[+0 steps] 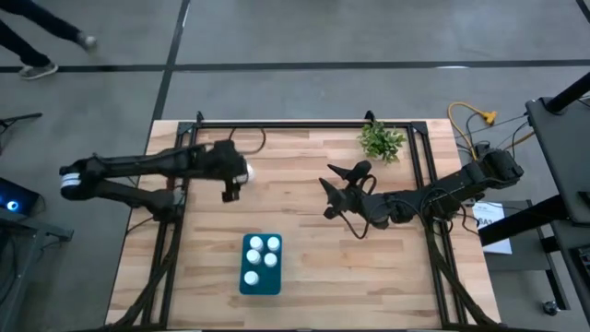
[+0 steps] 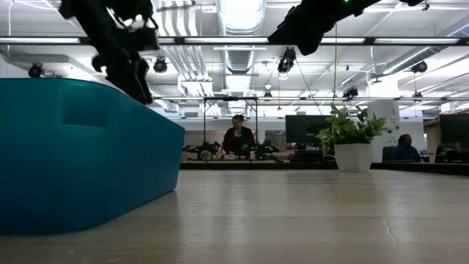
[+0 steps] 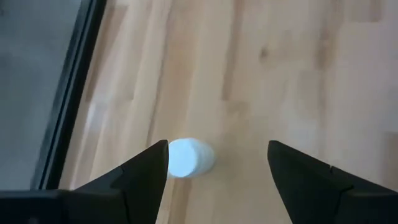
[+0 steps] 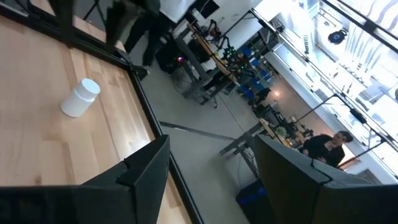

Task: Pick and place pill bottles into a basket
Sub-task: Put the white pill bottle into the blue bin

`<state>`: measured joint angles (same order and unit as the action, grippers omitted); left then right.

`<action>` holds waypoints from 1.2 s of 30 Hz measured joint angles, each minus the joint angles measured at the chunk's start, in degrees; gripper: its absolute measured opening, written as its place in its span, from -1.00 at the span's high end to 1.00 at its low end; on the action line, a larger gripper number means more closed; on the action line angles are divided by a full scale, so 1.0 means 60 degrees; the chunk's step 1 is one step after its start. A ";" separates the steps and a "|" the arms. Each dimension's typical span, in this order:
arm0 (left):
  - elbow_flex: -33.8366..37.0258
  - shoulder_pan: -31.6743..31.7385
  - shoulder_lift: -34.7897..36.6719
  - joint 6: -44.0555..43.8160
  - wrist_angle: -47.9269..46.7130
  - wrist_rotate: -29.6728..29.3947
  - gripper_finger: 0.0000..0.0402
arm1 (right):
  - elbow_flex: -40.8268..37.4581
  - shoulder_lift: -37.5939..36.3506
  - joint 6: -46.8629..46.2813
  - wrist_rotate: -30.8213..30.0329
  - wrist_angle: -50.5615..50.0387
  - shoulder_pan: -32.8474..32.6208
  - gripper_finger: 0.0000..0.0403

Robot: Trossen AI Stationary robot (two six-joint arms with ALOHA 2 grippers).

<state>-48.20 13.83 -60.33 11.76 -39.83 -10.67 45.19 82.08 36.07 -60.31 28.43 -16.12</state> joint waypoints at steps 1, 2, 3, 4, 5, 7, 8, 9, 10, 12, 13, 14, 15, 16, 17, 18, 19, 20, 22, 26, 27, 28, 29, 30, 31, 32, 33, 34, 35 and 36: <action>0.0013 0.0371 -0.0078 0.0078 0.0039 0.0183 -0.28 | 0.0000 0.0000 -0.0004 -0.0002 0.0004 0.0000 -0.11; 0.0013 0.0736 -0.0192 0.0174 0.0063 0.0467 -0.28 | 0.0000 0.0000 -0.0018 0.0022 0.0003 0.0007 -0.11; 0.0013 0.1084 -0.0334 0.0347 0.0121 0.0797 -0.28 | 0.0000 0.0000 -0.0022 0.0065 0.0006 0.0030 -0.11; 0.0010 0.1381 -0.0497 0.0464 0.0178 0.1151 -0.28 | 0.0000 0.0000 -0.0022 0.0067 0.0009 0.0036 -0.11; -0.0014 0.1637 -0.0707 0.0613 0.0175 0.1461 -0.28 | 0.0000 0.0000 -0.0022 0.0069 0.0007 0.0043 -0.11; -0.0061 0.2092 -0.1130 0.0812 0.0174 0.1807 -0.28 | 0.0000 0.0000 -0.0022 0.0068 0.0000 0.0050 -0.11; -0.0076 0.2315 -0.1340 0.0867 0.0179 0.1951 -0.28 | 0.0000 0.0000 -0.0022 0.0069 0.0000 0.0047 -0.11; -0.0089 0.2539 -0.1563 0.0917 0.0213 0.2152 -0.28 | 0.0000 0.0000 -0.0022 0.0066 -0.0007 0.0047 -0.11; -0.0089 0.2731 -0.1788 0.0936 0.0243 0.2443 -0.28 | 0.0000 0.0000 -0.0022 0.0069 -0.0007 0.0047 -0.11; -0.0089 0.2972 -0.2219 0.1050 0.0243 0.2894 -0.28 | 0.0000 0.0000 -0.0028 0.0066 -0.0035 0.0047 -0.11; -0.0089 0.3020 -0.2428 0.1084 0.0254 0.2957 -0.28 | 0.0000 0.0000 -0.0061 0.0069 -0.0090 0.0047 -0.11; -0.0089 0.3071 -0.2618 0.1101 0.0286 0.2960 -0.28 | 0.0000 0.0000 -0.0077 0.0069 -0.0136 0.0047 -0.11; -0.0100 0.3100 -0.2779 0.1136 0.0416 0.2936 -0.28 | 0.0000 0.0000 -0.0113 0.0069 -0.0175 0.0047 -0.11; -0.0130 0.3122 -0.2920 0.1129 0.0588 0.2960 -0.27 | 0.0000 0.0000 -0.0127 0.0069 -0.0207 0.0047 -0.11; -0.0132 0.3134 -0.3051 0.1136 0.0715 0.2917 -0.28 | 0.0000 0.0000 -0.0128 0.0069 -0.0208 0.0047 -0.11; -0.0114 0.3142 -0.3213 0.1116 0.0835 0.2941 -0.27 | 0.0000 0.0000 -0.0127 0.0069 -0.0208 0.0047 -0.11; -0.0074 0.3129 -0.3350 0.1112 0.0905 0.2951 -0.27 | 0.0000 0.0000 -0.0127 0.0069 -0.0208 0.0047 -0.11; -0.0064 0.3117 -0.3490 0.1115 0.1005 0.2964 -0.27 | 0.0000 0.0000 -0.0133 0.0069 -0.0206 0.0047 -0.11; -0.0105 0.3122 -0.3678 0.1116 0.1273 0.3008 -0.27 | 0.0000 0.0000 -0.0176 0.0069 -0.0205 0.0047 -0.11; -0.0092 0.3198 -0.4057 0.1112 0.1223 0.2917 -0.27 | 0.0000 0.0000 -0.0197 0.0069 -0.0208 0.0047 -0.11; -0.0092 0.3188 -0.4120 0.1112 0.1229 0.2926 -0.27 | 0.0000 0.0000 -0.0197 0.0069 -0.0208 0.0047 -0.11; -0.0092 0.3184 -0.4153 0.1112 0.1231 0.2935 -0.27 | 0.0000 0.0000 -0.0189 0.0069 -0.0208 0.0047 -0.11; -0.0092 0.3180 -0.4171 0.1112 0.1223 0.2938 -0.27 | 0.0000 0.0000 -0.0189 0.0069 -0.0208 0.0047 -0.11; -0.0092 0.3184 -0.4180 0.1112 0.1224 0.2937 -0.27 | 0.0000 0.0000 -0.0192 0.0069 -0.0210 0.0047 -0.11; -0.0092 0.3184 -0.4179 0.1112 0.1235 0.2932 -0.27 | 0.0000 0.0000 -0.0193 0.0069 -0.0214 0.0047 -0.11; -0.0092 0.3187 -0.4172 0.1112 0.1238 0.2930 -0.27 | 0.0000 0.0000 -0.0195 0.0069 -0.0223 0.0047 -0.11; -0.0092 0.3187 -0.4168 0.1112 0.1238 0.2921 -0.27 | 0.0000 0.0000 -0.0196 0.0069 -0.0235 0.0047 -0.11; -0.0092 0.3187 -0.4144 0.1112 0.1238 0.2924 -0.27 | 0.0000 0.0000 -0.0212 0.0069 -0.0246 0.0047 -0.11; -0.0092 0.3187 -0.4107 0.1109 0.1234 0.2924 -0.27 | 0.0000 0.0000 -0.0237 0.0069 -0.0247 0.0047 -0.11; -0.0092 0.3185 -0.4050 0.1105 0.1236 0.2930 -0.27 | 0.0000 0.0000 -0.0239 0.0069 -0.0247 0.0047 -0.11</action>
<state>-48.75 32.93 -84.63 18.39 -32.41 6.91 45.19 82.08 34.64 -59.90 26.95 -15.84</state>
